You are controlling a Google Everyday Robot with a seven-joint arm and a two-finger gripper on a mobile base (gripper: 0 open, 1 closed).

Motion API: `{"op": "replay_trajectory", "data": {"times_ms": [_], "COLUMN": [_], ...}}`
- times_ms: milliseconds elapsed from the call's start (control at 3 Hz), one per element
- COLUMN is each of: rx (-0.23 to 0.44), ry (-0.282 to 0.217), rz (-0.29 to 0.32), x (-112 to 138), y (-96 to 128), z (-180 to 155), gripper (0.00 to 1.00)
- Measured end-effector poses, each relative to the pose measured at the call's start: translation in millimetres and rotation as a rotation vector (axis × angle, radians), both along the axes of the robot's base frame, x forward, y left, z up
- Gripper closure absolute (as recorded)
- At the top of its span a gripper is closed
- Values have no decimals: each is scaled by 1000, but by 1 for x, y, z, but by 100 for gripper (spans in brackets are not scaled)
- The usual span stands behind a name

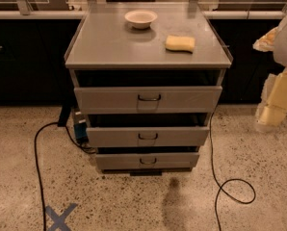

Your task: Open top drawer

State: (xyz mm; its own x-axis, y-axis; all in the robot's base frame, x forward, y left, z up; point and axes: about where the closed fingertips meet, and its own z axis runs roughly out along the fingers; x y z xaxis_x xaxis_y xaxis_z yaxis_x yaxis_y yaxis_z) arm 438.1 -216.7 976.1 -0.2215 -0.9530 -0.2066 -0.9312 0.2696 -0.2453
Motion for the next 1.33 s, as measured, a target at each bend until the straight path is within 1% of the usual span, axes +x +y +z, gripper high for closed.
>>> {"op": "replay_trajectory", "data": {"times_ms": [333,667,1000,1333], "rx": [0,-13,16,110], "ry": [0,-11,8,35], "rz": [0,2,13,-13], "x": [0,0,4,11], "y": [0,1,5,4], "z": [0,-1,-31,-90], "gripper": [0,0,0,0]}}
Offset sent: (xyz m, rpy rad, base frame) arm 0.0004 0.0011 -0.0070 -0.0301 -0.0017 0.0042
